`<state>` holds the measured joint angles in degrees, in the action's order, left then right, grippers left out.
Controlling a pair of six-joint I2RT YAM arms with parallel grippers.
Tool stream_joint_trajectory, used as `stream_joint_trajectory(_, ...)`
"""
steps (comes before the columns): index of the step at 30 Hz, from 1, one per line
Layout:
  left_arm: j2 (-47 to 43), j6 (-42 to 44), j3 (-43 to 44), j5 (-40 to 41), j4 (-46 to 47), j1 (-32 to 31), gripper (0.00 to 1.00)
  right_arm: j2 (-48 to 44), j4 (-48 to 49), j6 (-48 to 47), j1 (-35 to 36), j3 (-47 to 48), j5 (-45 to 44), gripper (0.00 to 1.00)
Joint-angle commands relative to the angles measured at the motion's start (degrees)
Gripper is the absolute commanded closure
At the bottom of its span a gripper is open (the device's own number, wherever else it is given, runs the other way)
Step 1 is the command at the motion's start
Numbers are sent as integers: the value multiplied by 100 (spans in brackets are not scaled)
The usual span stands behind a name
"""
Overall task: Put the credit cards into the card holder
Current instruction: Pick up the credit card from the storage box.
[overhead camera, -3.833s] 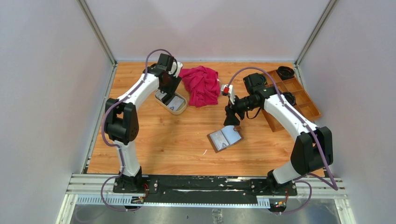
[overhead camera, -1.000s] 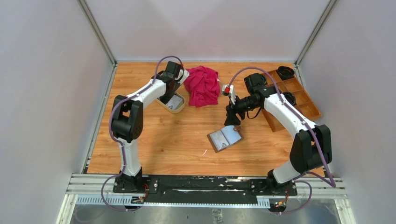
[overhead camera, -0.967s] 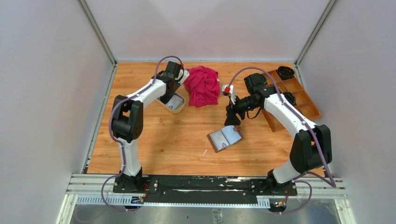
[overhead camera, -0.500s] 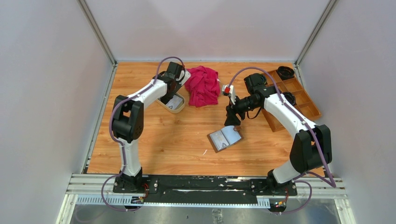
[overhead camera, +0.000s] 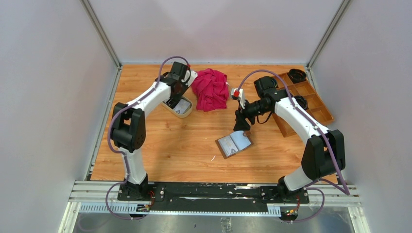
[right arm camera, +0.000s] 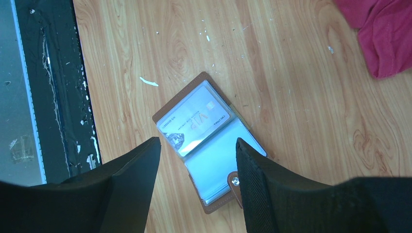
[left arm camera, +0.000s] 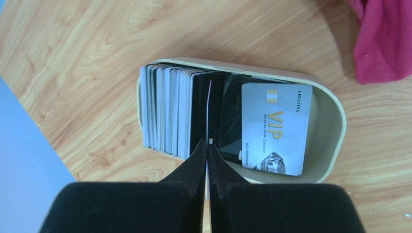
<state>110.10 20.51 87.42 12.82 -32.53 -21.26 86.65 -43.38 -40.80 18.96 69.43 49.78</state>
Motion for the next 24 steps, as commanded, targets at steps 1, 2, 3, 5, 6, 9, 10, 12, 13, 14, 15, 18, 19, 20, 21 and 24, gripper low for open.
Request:
stream_joint_trajectory(1,-533,-118,2,-85,-73,-28,100,1,-171,-113,-110,-70,164,38)
stream_joint_trajectory(2,-580,-131,-10,-86,-75,-24,100,1,-172,-113,-112,-70,168,38)
stream_joint_trajectory(3,-624,-142,-32,-87,-71,-25,100,-4,-179,-113,-107,-70,172,38)
stream_joint_trajectory(5,-725,-186,-84,-107,-68,-24,100,-8,-180,-113,-110,-70,172,38)
stream_joint_trajectory(6,-795,-227,-98,-131,-69,-21,100,-8,-180,-113,-112,-70,180,38)
stream_joint_trajectory(9,-988,-402,-190,-303,-43,-21,100,-8,-180,-113,-112,-70,228,38)
stream_joint_trajectory(10,-1067,-460,-226,-363,-17,-21,100,-15,-180,-106,-112,-70,254,38)
stream_joint_trajectory(12,-1249,-613,-333,-527,43,-23,100,-21,-180,-100,-112,-78,298,38)
stream_joint_trajectory(13,-1354,-700,-400,-625,96,-27,100,-25,-172,-91,-112,-79,331,38)
stream_joint_trajectory(14,-1459,-794,-485,-746,159,-23,100,-33,-171,-87,-112,-79,355,38)
stream_joint_trajectory(15,-1564,-888,-576,-863,234,-26,100,-34,-171,-79,-112,-86,392,38)
stream_joint_trajectory(18,-1883,-1219,-921,-1229,489,-22,100,-34,-164,-28,-113,-95,509,39)
stream_joint_trajectory(19,-1987,-1347,-1047,-1448,592,-23,100,-28,-130,12,-112,-100,553,39)
stream_joint_trajectory(20,-2083,-1486,-1174,-1603,692,-19,100,-21,-90,74,-112,-115,594,39)
stream_joint_trajectory(21,-2187,-1648,-1314,-1780,819,-20,100,-17,-6,185,-110,-140,631,38)
stream_joint_trajectory(24,-2465,-2076,-1725,-2362,1220,-27,100,-25,330,557,-111,-265,806,38)
